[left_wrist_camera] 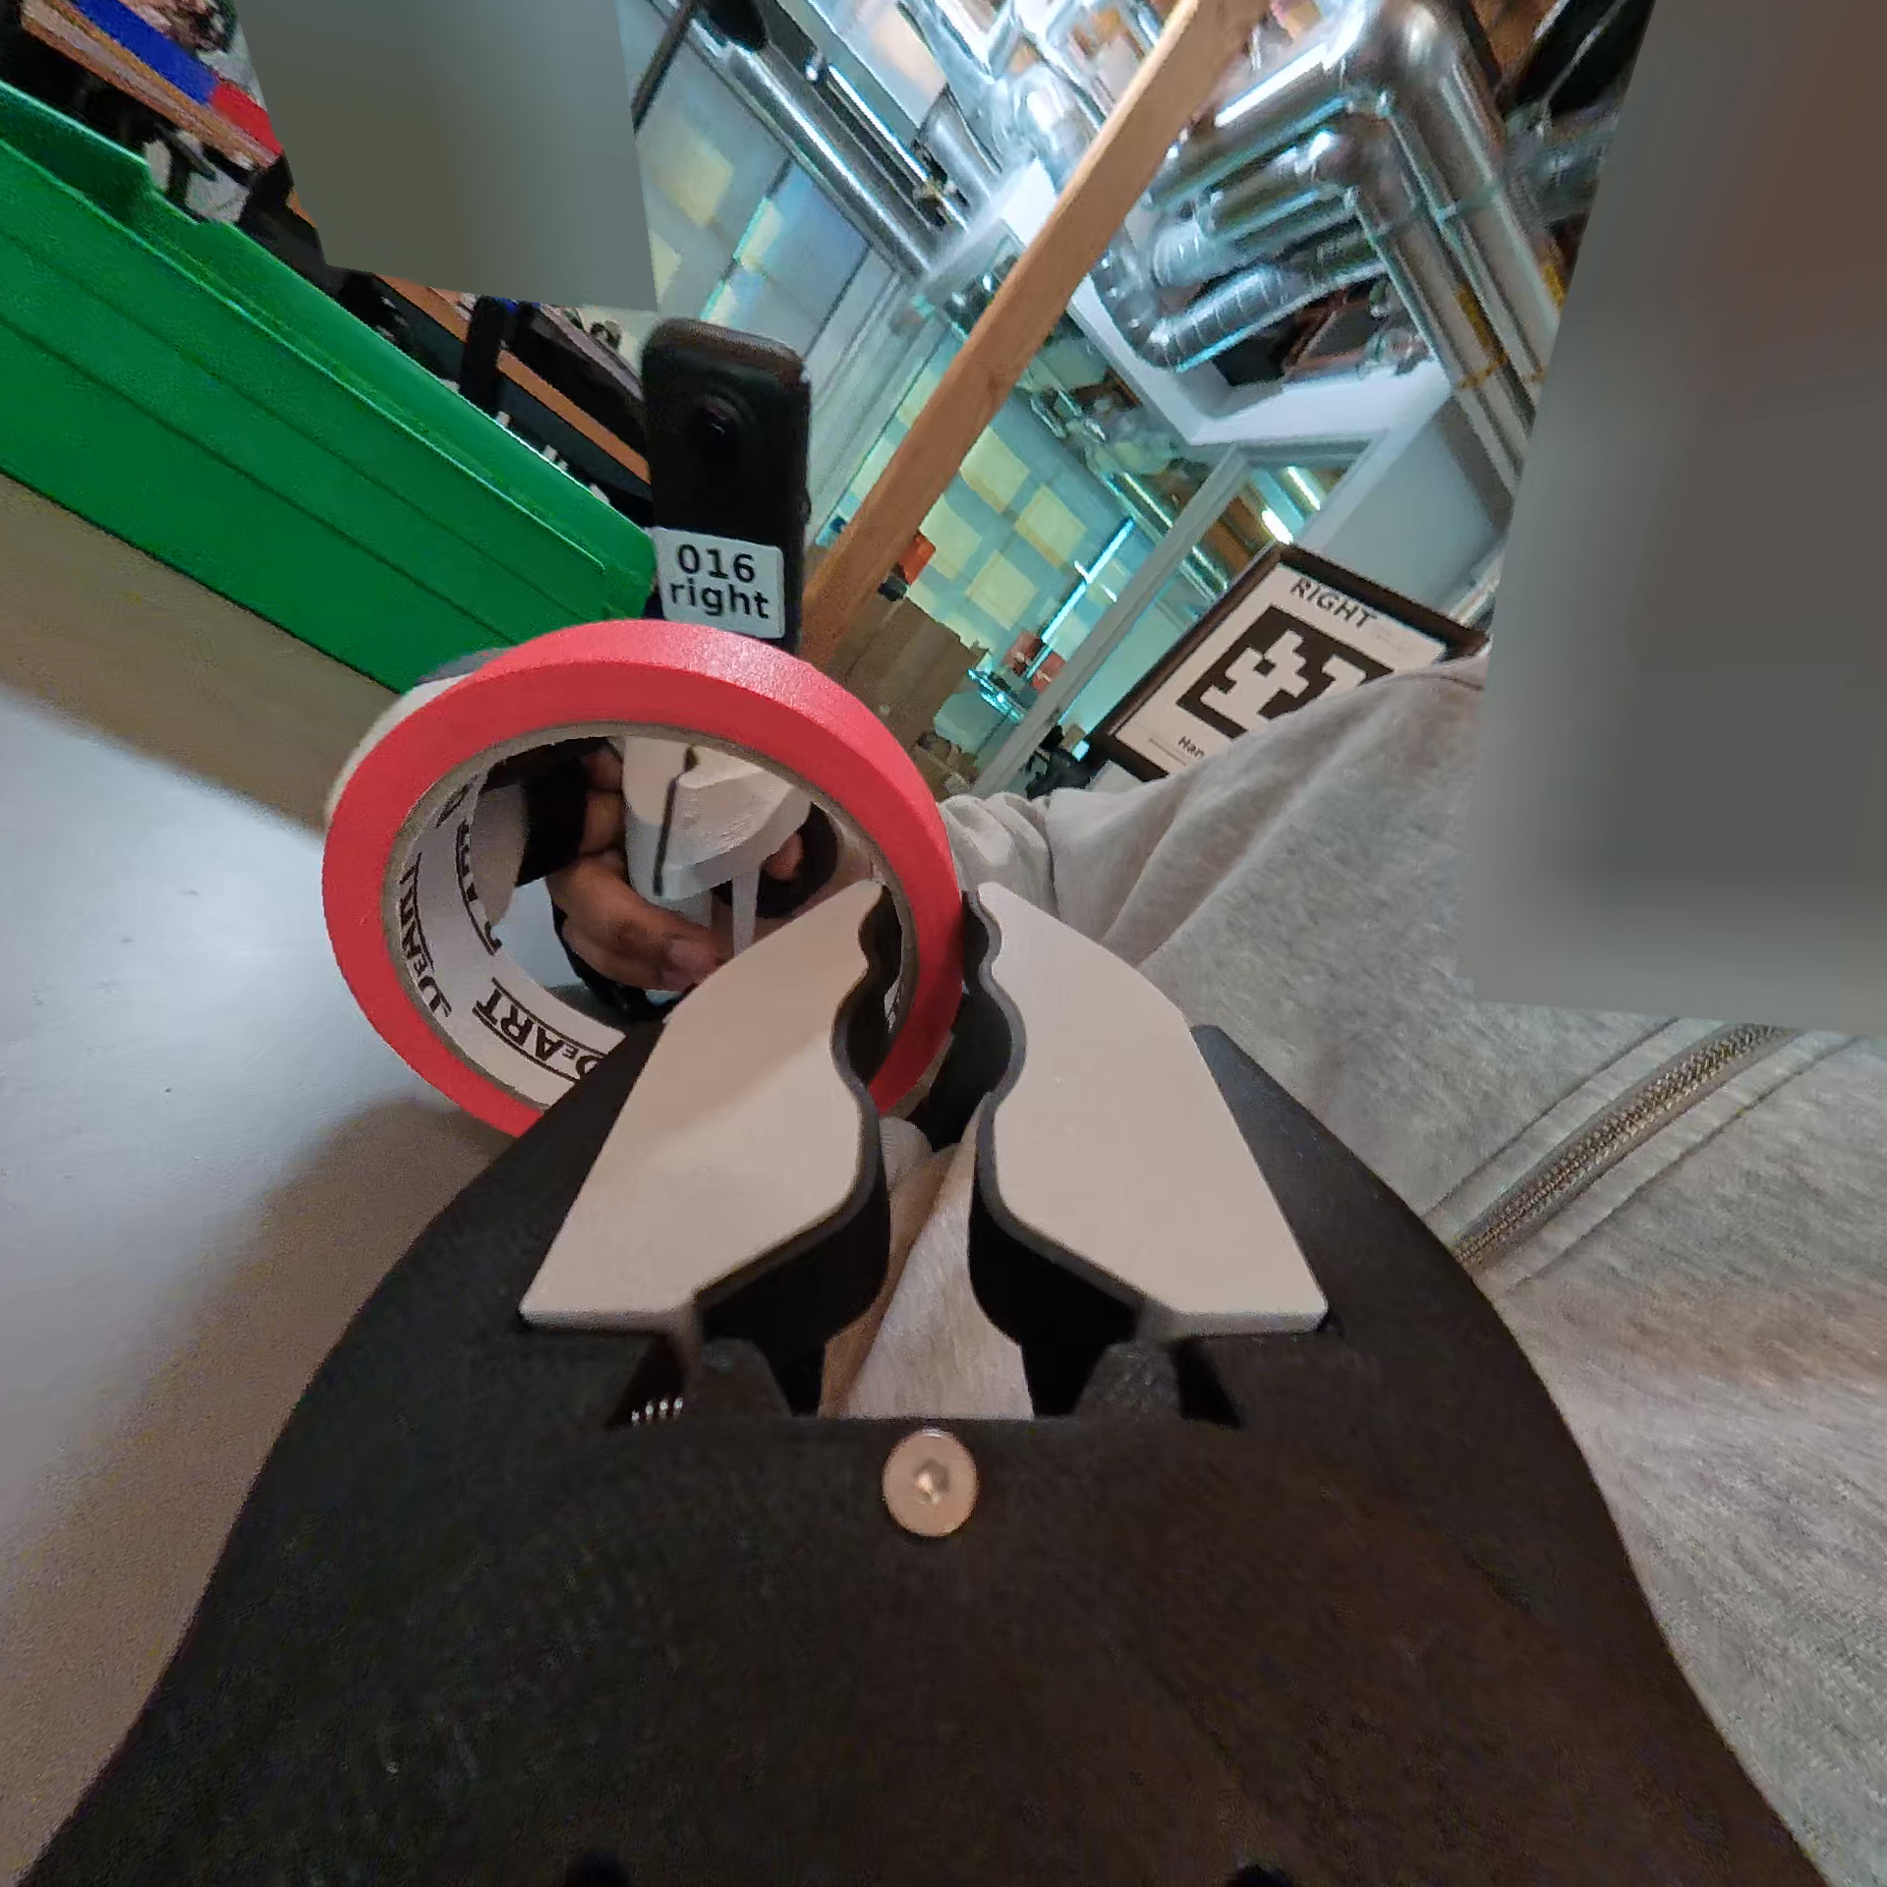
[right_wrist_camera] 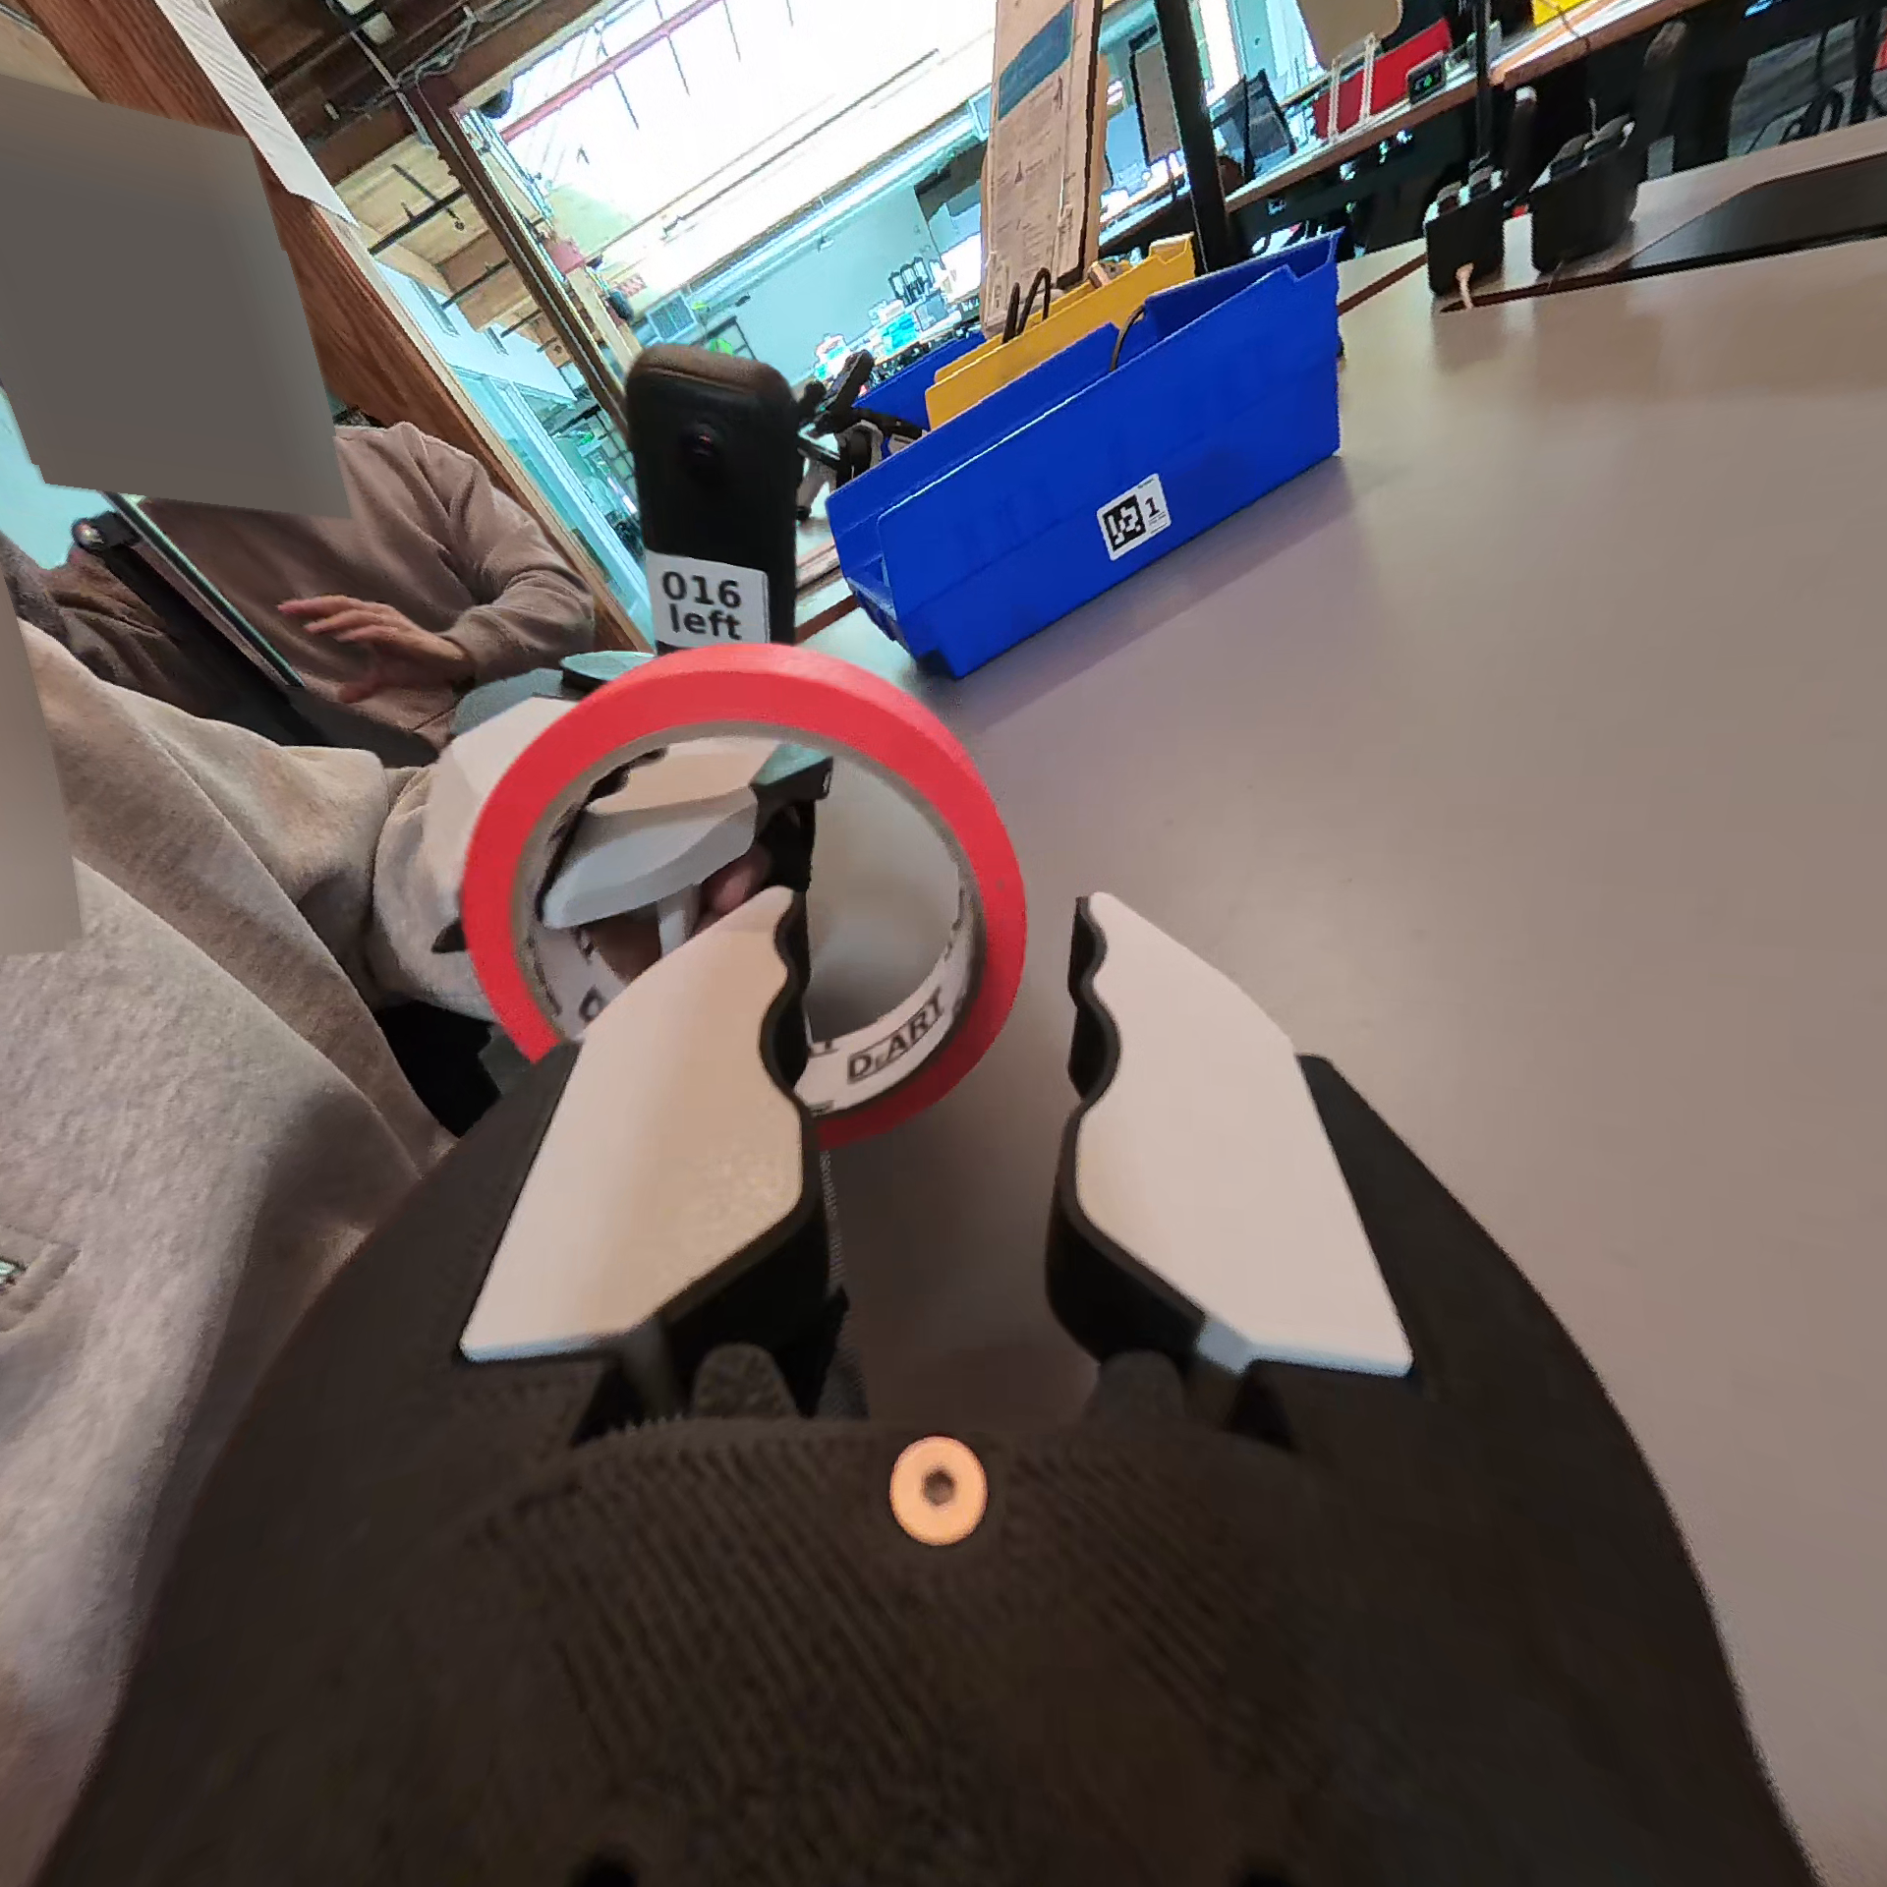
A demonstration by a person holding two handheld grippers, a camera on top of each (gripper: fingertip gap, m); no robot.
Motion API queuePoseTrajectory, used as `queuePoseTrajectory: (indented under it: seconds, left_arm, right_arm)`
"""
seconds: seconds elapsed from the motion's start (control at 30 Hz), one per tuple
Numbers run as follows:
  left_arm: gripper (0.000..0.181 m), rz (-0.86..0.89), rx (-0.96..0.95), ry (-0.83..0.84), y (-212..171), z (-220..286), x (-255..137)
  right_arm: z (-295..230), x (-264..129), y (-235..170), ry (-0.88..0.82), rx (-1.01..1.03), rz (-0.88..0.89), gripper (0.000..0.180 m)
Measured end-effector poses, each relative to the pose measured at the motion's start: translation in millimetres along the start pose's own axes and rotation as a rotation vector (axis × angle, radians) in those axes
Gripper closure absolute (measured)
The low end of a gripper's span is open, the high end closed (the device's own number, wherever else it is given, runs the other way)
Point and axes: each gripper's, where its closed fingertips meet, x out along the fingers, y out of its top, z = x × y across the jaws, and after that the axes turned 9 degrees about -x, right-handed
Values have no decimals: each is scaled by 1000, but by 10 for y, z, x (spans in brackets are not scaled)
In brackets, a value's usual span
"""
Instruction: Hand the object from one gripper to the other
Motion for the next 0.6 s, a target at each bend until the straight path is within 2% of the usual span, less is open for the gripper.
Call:
queuePoseTrajectory:
  seconds: [0.13,0.17,0.2,0.23,0.5,0.6]
  left_arm:
    - [170,-52,42,-32,-106,104,89]
    - [170,-56,47,-36,-122,122,107]
    - [170,-60,52,-37,-134,131,120]
    - [170,-64,55,-41,-146,141,129]
    - [168,29,2,-55,-24,89,71]
    - [148,69,-3,-27,27,22,48]
  right_arm:
    - [-45,36,-34,22,11,-20,138]
    - [-63,43,-46,32,17,-27,145]
    - [-80,47,-62,43,21,-37,162]
    - [-87,49,-85,47,28,-51,166]
    - [-21,35,-148,13,61,-92,168]
    - [12,-5,-76,24,110,-39,168]
